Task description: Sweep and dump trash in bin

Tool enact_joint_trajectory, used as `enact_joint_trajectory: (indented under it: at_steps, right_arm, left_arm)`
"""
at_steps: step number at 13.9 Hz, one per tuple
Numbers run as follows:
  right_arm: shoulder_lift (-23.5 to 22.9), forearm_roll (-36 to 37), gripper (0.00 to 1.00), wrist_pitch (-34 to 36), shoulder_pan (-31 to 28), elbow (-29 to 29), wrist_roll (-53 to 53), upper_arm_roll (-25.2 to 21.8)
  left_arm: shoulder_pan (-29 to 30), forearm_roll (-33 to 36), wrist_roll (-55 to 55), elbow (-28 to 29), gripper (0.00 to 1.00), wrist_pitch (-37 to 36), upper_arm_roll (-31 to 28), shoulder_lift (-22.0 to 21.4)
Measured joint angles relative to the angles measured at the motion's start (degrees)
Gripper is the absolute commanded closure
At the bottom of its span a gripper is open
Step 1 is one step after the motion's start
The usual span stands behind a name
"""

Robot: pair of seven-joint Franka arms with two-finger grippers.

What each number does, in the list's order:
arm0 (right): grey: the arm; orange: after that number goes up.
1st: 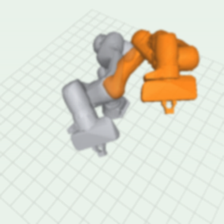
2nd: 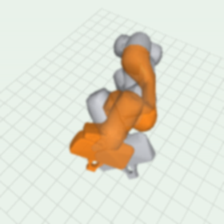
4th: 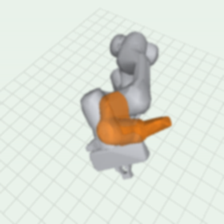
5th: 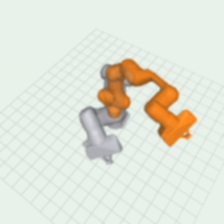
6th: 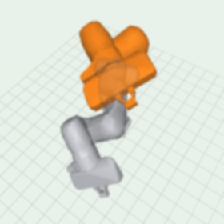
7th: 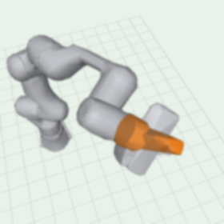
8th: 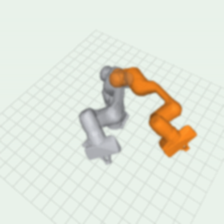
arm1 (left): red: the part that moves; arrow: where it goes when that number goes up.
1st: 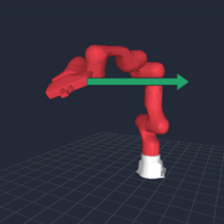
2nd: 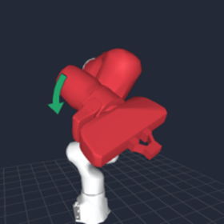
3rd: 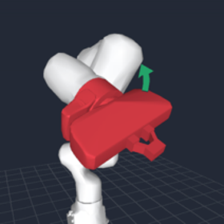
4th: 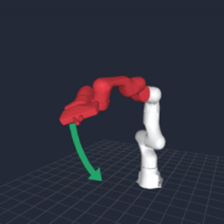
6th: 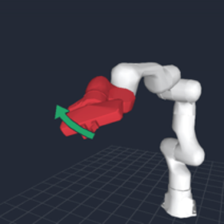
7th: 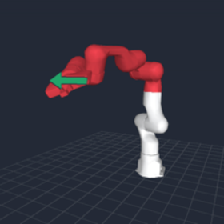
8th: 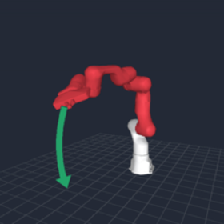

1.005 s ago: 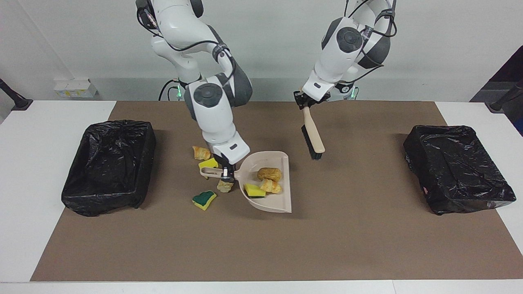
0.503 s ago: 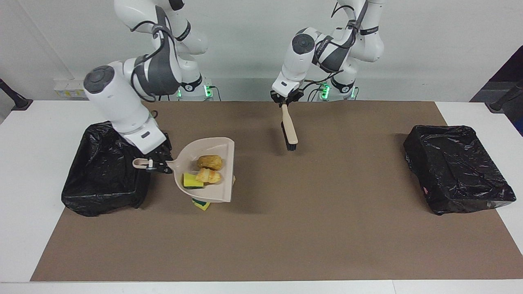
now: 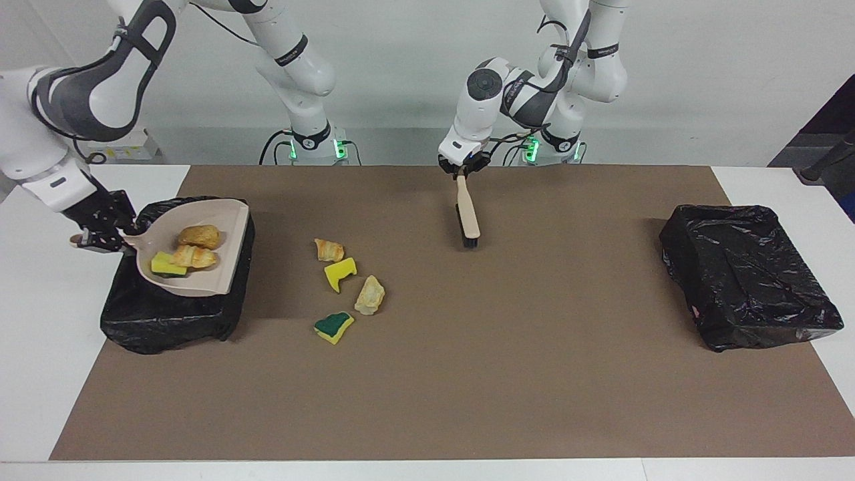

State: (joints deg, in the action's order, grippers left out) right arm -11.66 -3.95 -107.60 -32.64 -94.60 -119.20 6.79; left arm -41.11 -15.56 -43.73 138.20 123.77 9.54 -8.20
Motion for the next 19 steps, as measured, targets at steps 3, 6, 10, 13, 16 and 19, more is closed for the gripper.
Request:
enact_joint_trajectory:
  at_steps: [3, 6, 10, 13, 16, 19]
  right_arm:
    - [3.3, 7.4, 1.00, -10.9, -1.6, -8.0, -0.6, 0.1]
    - [5.1, 16.2, 1.00, -18.4, -0.3, -13.5, 2.6, 0.5]
    - [5.8, 36.3, 1.00, -19.0, 4.3, -15.0, 15.5, 0.9]
    - [6.2, 48.0, 1.00, -19.0, 8.2, -15.6, 22.8, 1.0]
    - [7.1, 55.5, 1.00, -18.9, 9.4, -16.1, 25.7, 1.0]
    - [8.3, 58.6, 1.00, -17.5, 10.6, -16.3, 27.7, 1.0]
  left_arm:
    - [-0.4, 0.0, -0.3, 1.3, 0.57, 1.7, 0.0, 0.0]
    - [-0.5, 0.0, -0.5, 1.5, 0.27, 2.8, -0.1, 0.0]
    - [-0.5, 0.0, -0.6, 1.5, 0.00, 2.8, -0.6, 0.0]
    - [1.8, 0.3, -0.7, 1.1, 0.00, 2.8, -1.2, 0.1]
    - [8.9, 4.8, -0.4, -2.3, 0.00, 1.2, -1.6, 0.0]
    - [17.4, 6.4, 5.1, -7.0, 0.00, -3.1, -2.0, -0.2]
